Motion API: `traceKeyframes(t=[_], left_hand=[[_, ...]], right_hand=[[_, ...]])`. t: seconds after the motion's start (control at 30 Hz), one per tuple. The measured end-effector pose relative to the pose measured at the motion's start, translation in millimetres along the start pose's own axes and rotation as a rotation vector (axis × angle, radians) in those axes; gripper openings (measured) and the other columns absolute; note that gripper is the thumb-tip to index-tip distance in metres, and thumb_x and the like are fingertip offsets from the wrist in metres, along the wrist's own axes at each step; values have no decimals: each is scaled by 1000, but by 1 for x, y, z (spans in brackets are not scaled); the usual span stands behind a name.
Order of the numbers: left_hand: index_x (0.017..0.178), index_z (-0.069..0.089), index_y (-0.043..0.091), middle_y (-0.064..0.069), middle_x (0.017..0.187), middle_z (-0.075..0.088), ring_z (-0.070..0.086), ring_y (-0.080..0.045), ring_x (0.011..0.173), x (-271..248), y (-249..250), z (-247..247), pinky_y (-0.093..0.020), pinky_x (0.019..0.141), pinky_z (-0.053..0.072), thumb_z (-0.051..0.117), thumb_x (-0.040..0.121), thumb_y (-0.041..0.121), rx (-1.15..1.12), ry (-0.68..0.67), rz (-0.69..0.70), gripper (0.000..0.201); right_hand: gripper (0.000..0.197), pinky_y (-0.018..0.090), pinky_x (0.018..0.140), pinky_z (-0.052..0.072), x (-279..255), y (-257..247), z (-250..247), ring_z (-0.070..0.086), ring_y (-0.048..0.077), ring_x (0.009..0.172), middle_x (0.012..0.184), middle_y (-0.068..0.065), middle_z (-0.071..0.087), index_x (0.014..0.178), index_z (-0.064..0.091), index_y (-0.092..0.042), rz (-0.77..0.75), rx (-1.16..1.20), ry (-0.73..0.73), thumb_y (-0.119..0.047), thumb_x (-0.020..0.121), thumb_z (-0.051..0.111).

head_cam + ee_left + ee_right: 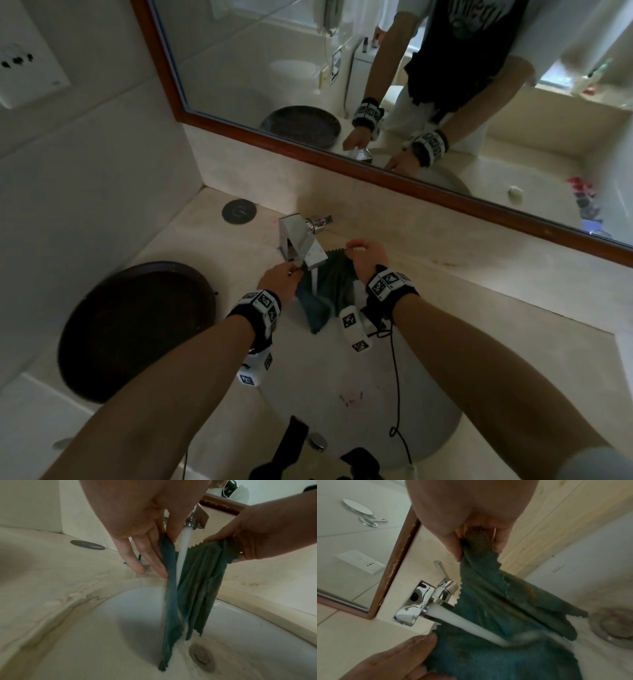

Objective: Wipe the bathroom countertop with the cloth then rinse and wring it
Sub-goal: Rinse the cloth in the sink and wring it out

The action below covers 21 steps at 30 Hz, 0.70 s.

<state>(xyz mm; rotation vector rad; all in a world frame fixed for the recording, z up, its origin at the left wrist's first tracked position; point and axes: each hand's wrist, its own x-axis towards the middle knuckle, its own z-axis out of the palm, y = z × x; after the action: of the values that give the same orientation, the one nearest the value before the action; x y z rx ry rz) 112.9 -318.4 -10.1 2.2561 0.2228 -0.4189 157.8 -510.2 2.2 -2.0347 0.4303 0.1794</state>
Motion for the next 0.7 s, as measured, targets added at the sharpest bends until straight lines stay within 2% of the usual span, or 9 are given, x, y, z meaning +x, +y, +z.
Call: traceKeyframes(t=[0.07, 0.1, 0.2, 0.23, 0.27, 0.33, 0.5, 0.57, 0.7], left_hand=[[105, 64, 12, -15, 100, 71, 66, -31, 93, 4, -4, -3, -41, 90, 50, 48, 96, 29, -1, 7, -12, 25], [105, 64, 13, -15, 100, 71, 66, -32, 93, 6, -6, -5, -41, 91, 50, 48, 96, 29, -7, 10, -19, 25], [106, 63, 12, -16, 99, 71, 66, -33, 94, 11, -12, -11, -43, 92, 50, 46, 96, 30, -23, 17, -29, 26], [106, 63, 12, -17, 99, 71, 66, -33, 95, 12, -13, -13, -44, 92, 50, 46, 96, 30, -27, 18, -31, 27], [107, 63, 12, -17, 98, 71, 65, -33, 95, 12, -13, -14, -44, 92, 50, 46, 96, 29, -33, 21, -34, 27], [105, 63, 11, -16, 95, 72, 66, -32, 94, 12, -12, -17, -43, 91, 50, 46, 96, 29, -51, 34, -31, 26], [101, 63, 15, -12, 87, 74, 68, -29, 89, 13, -12, -23, -40, 89, 51, 47, 95, 29, -74, 48, -30, 21], [97, 61, 17, -11, 86, 74, 67, -27, 87, 13, -12, -25, -36, 87, 51, 47, 96, 28, -77, 50, -28, 18], [96, 60, 17, -13, 89, 73, 68, -27, 81, 5, -15, -21, -36, 87, 52, 47, 97, 26, -123, 31, -35, 16]], right_hand=[[18, 33, 74, 54, 4, -8, 4, 63, 23, 88, 116, 10, 63, 106, 64, -26, -24, -33, -26, -20, 90, 61], [25, 32, 72, 53, 6, -13, 6, 62, 22, 88, 120, 10, 61, 115, 61, -27, -39, -55, -50, -21, 90, 59], [44, 42, 93, 52, 13, -26, 11, 58, 30, 110, 134, 12, 54, 134, 51, -30, -69, -100, -99, -21, 91, 57], [47, 41, 95, 51, 15, -29, 12, 58, 30, 111, 135, 11, 53, 137, 49, -30, -77, -102, -106, -20, 91, 57], [48, 38, 90, 52, 15, -34, 13, 59, 28, 106, 132, 10, 55, 138, 48, -31, -87, -96, -112, -20, 92, 55], [45, 31, 78, 50, 20, -39, 14, 59, 23, 94, 121, 4, 58, 139, 49, -31, -99, -95, -123, -22, 95, 52], [35, 41, 90, 54, 23, -43, 17, 62, 27, 95, 103, 5, 65, 128, 61, -27, -34, 17, -117, -24, 94, 54], [30, 40, 88, 54, 21, -45, 17, 62, 25, 87, 95, 5, 66, 121, 67, -24, -40, 42, -121, -21, 94, 55], [27, 40, 86, 55, 14, -50, 15, 64, 28, 92, 92, 4, 69, 115, 70, -25, -38, 57, -154, -19, 93, 55]])
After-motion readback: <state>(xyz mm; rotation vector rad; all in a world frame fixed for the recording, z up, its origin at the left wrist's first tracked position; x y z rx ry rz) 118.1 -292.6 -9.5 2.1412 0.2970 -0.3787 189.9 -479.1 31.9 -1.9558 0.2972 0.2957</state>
